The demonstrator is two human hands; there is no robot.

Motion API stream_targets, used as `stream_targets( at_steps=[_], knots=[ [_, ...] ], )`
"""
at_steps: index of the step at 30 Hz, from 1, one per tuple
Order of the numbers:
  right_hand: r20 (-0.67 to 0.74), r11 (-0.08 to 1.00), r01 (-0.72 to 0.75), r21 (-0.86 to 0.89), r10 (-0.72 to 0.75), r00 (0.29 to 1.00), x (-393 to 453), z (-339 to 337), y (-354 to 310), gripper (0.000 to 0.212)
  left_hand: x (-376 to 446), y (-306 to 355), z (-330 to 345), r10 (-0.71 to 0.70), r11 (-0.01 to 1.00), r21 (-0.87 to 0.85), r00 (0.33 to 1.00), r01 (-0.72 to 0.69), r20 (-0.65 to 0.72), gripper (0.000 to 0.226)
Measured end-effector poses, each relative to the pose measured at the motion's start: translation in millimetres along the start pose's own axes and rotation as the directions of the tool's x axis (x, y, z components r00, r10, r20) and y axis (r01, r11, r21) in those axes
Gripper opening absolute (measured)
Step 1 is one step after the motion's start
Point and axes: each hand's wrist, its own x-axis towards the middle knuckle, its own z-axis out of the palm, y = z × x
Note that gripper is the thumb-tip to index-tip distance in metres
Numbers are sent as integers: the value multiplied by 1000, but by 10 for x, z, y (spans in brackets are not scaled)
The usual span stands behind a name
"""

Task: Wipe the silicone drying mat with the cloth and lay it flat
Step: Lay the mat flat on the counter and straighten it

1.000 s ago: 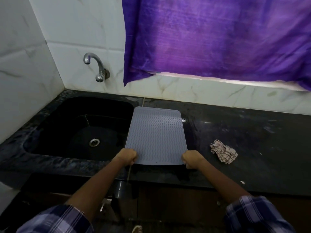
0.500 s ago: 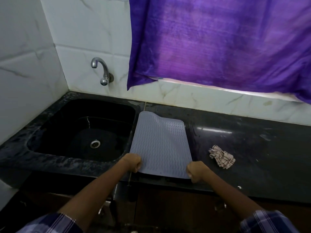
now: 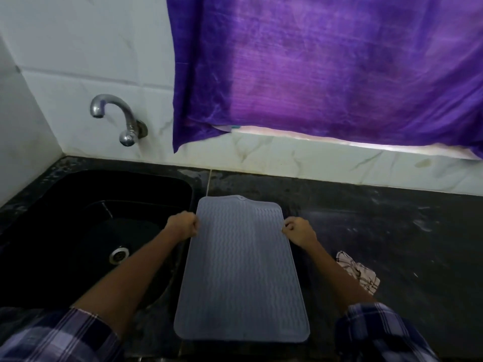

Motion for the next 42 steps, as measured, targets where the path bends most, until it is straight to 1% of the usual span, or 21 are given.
stream_targets(
  at_steps=[2, 4, 6, 8, 10, 12, 14, 17, 20, 22, 24, 27, 32, 36, 42],
  knots=[
    [-45, 998, -23, 52, 26, 999, 327, 83, 24, 22, 387, -13, -99, -25, 999, -32, 996, 22, -83, 25],
    [-81, 995, -74, 70, 79, 994, 644, 178, 19, 25, 756, -44, -149, -35, 998, -59, 994, 28, -107, 27],
    [-114, 988, -121, 92, 131, 985, 927, 294, 3, 31, 1066, -108, -140, -48, 996, -81, 996, 42, -73, 31],
    [-132, 984, -163, 77, 172, 976, 1146, 391, -27, 36, 1283, -161, -104, -44, 996, -77, 999, 43, -17, 37],
    [-162, 975, -208, 76, 218, 962, 1268, 429, -49, 31, 1395, -184, -73, -40, 996, -77, 999, 40, 0, 38],
    [-193, 965, -223, 139, 247, 950, 1314, 405, -48, 22, 1449, -189, -74, -43, 994, -99, 999, 41, -16, 31],
    [-200, 965, -198, 172, 230, 952, 1343, 347, -29, 15, 1487, -187, -111, -51, 991, -128, 998, 48, -20, 24],
    [-209, 976, -163, 147, 192, 959, 1320, 237, -32, 12, 1486, -165, -191, -60, 985, -160, 998, 59, 3, 20],
    [-359, 978, -164, 129, 200, 912, 1328, 66, -62, 13, 1479, -137, -335, -92, 971, -228, 995, 79, -46, 19],
    [-410, 979, -170, 110, 201, 890, 1362, -52, -41, 13, 1503, -103, -431, -118, 952, -294, 989, 89, -83, 19],
    [-405, 973, -197, 117, 228, 885, 1419, -122, 11, 14, 1555, -30, -491, -136, 939, -331, 987, 99, -89, 19],
    [-363, 973, -214, 90, 232, 902, 1549, -85, 27, 16, 1622, 72, -453, -169, 947, -285, 984, 146, -58, 22],
    [-322, 972, -225, 74, 237, 917, 1767, 65, 30, 20, 1741, 20, -276, -231, 935, -284, 972, 211, -38, 26],
    [-315, 973, -220, 66, 229, 921, 1884, 88, 79, 21, 1834, 19, -305, -237, 923, -320, 971, 215, -31, 25],
    [-298, 978, -204, 41, 207, 932, 1964, 82, 175, 22, 1952, 80, -298, -222, 925, -320, 975, 202, -26, 26]
  ],
)
